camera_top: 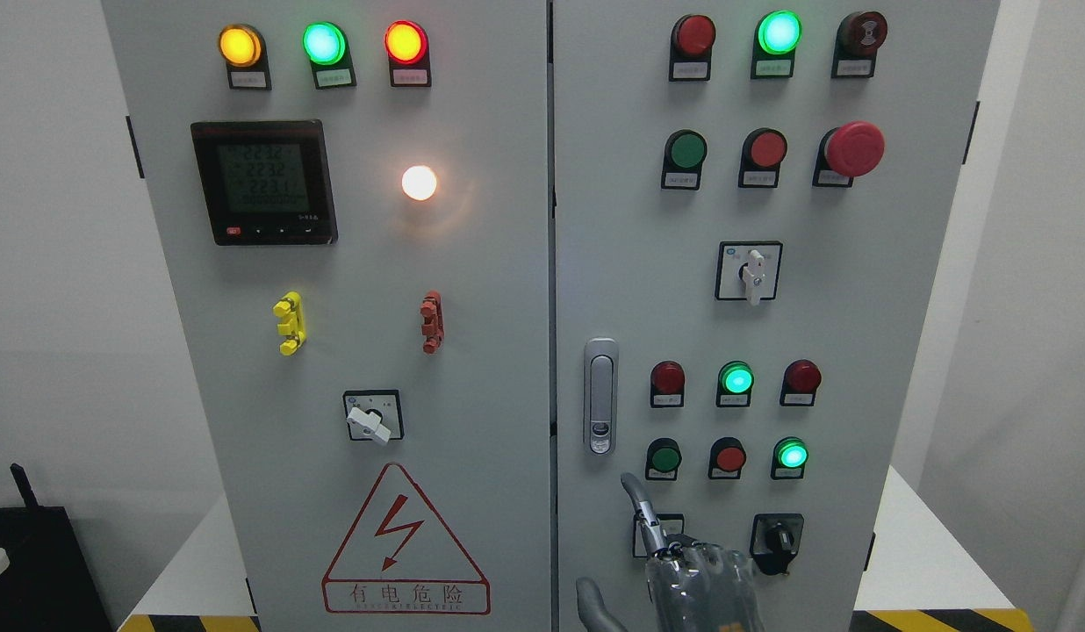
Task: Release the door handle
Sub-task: 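Reach the right hand up to the bottom of the silver door handle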
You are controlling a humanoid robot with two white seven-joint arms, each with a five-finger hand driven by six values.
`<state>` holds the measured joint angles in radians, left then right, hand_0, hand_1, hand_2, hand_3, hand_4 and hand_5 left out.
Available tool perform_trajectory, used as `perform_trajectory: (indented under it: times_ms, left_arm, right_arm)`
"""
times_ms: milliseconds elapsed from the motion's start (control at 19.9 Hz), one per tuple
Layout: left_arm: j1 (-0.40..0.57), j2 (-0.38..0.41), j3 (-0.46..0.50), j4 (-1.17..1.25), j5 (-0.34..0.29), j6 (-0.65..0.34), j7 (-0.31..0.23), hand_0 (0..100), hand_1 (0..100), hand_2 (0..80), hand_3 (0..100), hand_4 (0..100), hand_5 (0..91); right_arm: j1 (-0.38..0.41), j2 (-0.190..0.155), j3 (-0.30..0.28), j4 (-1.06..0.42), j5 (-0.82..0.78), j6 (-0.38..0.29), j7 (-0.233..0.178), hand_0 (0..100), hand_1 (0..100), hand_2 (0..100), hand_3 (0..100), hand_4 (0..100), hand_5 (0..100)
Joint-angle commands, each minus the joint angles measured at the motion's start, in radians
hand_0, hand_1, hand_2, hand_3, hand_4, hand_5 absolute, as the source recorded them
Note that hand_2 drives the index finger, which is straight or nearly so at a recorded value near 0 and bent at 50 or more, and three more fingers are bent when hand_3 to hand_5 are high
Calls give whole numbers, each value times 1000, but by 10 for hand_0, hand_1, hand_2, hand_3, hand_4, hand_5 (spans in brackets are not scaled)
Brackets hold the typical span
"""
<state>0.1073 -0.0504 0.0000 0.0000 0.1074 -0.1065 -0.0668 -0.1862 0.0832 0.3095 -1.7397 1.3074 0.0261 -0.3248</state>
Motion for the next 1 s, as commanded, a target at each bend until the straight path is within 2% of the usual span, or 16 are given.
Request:
perform_trajectory:
  times_ms: [0, 100, 201, 501, 652, 952]
  left_arm:
    - [0, 1, -14, 20, 0, 1, -1, 120, 389, 0, 0, 0, 0]
    - [0, 0, -14, 20, 0, 1, -1, 120, 389, 0, 0, 0, 0]
    - [0, 0, -14, 20, 0, 1, -1, 120, 389, 0, 0, 0, 0]
    - [0, 1, -14, 20, 0, 1, -1, 120, 389, 0, 0, 0, 0]
    - [0, 0, -15, 20, 0, 1, -1, 120, 389, 0, 0, 0, 0]
    - [0, 0, -14, 20, 0, 1, -1, 120, 389, 0, 0, 0, 0]
  right_arm:
    - [-24, 7, 25, 18, 27, 2, 6, 332, 357, 0, 1000, 1000, 1000]
    - [-44, 7, 28, 32, 27, 2, 7, 335, 356, 0, 1000, 1000, 1000]
    - [-52, 7, 26, 60, 27, 3, 27, 338, 354, 0, 1000, 1000, 1000]
    - [-105, 7, 30, 103, 26, 5, 30, 348, 345, 0, 1000, 1000, 997]
    - [-137, 9, 23, 133, 24, 26, 32, 350, 343, 0, 1000, 1000, 996]
    - [-139, 7, 19, 154, 23, 55, 33, 355, 343, 0, 1000, 1000, 996]
